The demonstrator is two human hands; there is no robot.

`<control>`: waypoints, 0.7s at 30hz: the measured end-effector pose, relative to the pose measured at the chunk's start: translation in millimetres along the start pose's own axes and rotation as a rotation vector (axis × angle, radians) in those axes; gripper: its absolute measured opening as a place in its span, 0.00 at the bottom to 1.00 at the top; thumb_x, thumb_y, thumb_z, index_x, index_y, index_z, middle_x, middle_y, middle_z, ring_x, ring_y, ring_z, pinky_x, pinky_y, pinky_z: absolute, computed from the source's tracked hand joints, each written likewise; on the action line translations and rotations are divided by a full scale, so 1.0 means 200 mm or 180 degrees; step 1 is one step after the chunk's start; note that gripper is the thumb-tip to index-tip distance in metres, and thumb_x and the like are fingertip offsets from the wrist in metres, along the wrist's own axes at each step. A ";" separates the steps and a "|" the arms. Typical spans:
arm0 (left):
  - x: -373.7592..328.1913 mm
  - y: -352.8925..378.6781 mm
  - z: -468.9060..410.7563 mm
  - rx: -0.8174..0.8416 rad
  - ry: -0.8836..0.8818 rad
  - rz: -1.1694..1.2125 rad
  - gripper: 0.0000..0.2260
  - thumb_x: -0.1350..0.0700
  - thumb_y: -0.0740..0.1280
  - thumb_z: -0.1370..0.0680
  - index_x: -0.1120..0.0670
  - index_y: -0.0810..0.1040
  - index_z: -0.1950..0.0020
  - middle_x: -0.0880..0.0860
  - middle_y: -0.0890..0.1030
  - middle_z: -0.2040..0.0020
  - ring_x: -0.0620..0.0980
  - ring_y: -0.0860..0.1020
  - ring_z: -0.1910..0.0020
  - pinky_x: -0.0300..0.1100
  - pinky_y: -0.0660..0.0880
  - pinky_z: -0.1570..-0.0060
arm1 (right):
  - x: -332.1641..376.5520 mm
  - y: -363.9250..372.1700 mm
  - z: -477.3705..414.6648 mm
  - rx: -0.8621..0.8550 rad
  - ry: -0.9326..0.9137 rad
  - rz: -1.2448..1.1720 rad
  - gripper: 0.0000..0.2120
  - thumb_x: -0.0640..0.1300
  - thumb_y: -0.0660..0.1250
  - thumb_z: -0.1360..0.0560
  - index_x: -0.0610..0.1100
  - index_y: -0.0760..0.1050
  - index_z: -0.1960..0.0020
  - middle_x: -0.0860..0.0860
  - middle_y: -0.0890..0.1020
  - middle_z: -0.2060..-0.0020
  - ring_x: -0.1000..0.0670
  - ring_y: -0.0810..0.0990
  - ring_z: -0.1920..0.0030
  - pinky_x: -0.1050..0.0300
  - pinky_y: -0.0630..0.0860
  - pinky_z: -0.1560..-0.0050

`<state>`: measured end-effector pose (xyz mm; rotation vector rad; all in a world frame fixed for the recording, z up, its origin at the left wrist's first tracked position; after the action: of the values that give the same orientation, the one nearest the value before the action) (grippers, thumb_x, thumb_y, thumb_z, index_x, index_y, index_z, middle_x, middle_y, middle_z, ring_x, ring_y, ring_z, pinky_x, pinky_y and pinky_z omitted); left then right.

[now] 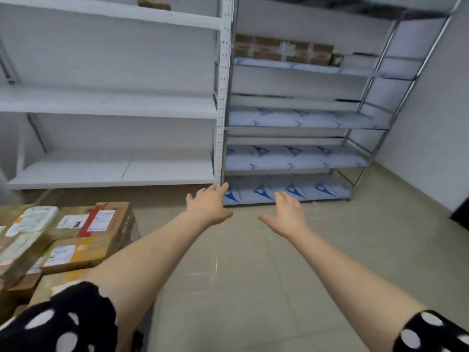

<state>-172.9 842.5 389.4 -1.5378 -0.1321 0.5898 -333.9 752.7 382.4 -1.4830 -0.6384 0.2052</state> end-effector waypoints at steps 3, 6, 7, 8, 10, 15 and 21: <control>-0.26 -0.02 -0.27 -0.0038 0.0232 -0.0204 0.30 0.44 0.62 0.24 0.45 0.56 0.23 0.51 0.66 0.28 0.56 0.64 0.30 0.61 0.58 0.30 | -0.25 -0.15 -0.20 -0.0155 0.0155 0.0056 0.34 0.60 0.60 0.23 0.41 0.59 0.26 0.44 0.65 0.28 0.44 0.60 0.27 0.50 0.57 0.28; -0.49 -0.09 -0.55 -0.0130 0.0385 -0.0397 0.29 0.43 0.61 0.22 0.47 0.56 0.24 0.50 0.65 0.27 0.55 0.63 0.28 0.61 0.54 0.30 | -0.43 -0.30 -0.43 -0.0343 0.0227 0.0115 0.30 0.60 0.57 0.22 0.40 0.64 0.29 0.44 0.69 0.31 0.43 0.64 0.30 0.49 0.59 0.29; -0.56 -0.12 -0.65 -0.0175 0.0433 -0.0409 0.30 0.42 0.60 0.22 0.48 0.55 0.23 0.50 0.64 0.26 0.54 0.62 0.28 0.61 0.54 0.30 | -0.48 -0.36 -0.52 -0.0402 0.0245 0.0152 0.29 0.60 0.56 0.21 0.40 0.65 0.30 0.44 0.70 0.31 0.43 0.65 0.30 0.48 0.59 0.29; -0.64 -0.16 -0.75 -0.0239 0.0484 -0.0400 0.31 0.42 0.60 0.22 0.49 0.54 0.23 0.50 0.63 0.25 0.54 0.61 0.27 0.61 0.54 0.30 | -0.53 -0.42 -0.62 -0.0469 0.0250 0.0191 0.29 0.61 0.55 0.21 0.40 0.66 0.31 0.43 0.71 0.32 0.43 0.65 0.31 0.47 0.59 0.30; -0.78 -0.26 -0.97 -0.0374 0.0578 -0.0359 0.32 0.41 0.60 0.22 0.51 0.51 0.22 0.50 0.61 0.24 0.54 0.60 0.26 0.61 0.54 0.29 | -0.61 -0.55 -0.83 -0.0561 0.0265 0.0242 0.29 0.60 0.54 0.21 0.40 0.64 0.30 0.43 0.69 0.31 0.43 0.64 0.29 0.47 0.59 0.29; -1.10 -0.51 -1.58 -0.0690 0.0798 -0.0310 0.32 0.40 0.59 0.21 0.50 0.52 0.22 0.51 0.62 0.24 0.54 0.61 0.26 0.62 0.54 0.29 | -0.76 -0.92 -1.39 -0.0899 0.0257 0.0257 0.28 0.59 0.54 0.20 0.40 0.65 0.29 0.43 0.71 0.32 0.42 0.66 0.31 0.48 0.62 0.31; -1.49 -0.73 -2.20 -0.0824 0.1033 -0.0273 0.31 0.42 0.58 0.20 0.52 0.50 0.22 0.51 0.61 0.24 0.55 0.61 0.26 0.59 0.54 0.28 | -1.06 -1.21 -1.95 -0.0913 0.0301 0.0107 0.25 0.52 0.55 0.19 0.39 0.60 0.27 0.42 0.66 0.29 0.42 0.63 0.29 0.50 0.61 0.31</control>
<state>-193.7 328.5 588.5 -1.8487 -0.0262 0.2555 -369.6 286.2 573.8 -1.7690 -0.5839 0.0701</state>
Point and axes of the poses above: each hand's wrist, its own z-axis away from the middle knuckle, its own y-axis out of the palm, x = y × z, the point moved 8 cm from there along -z, towards the middle knuckle
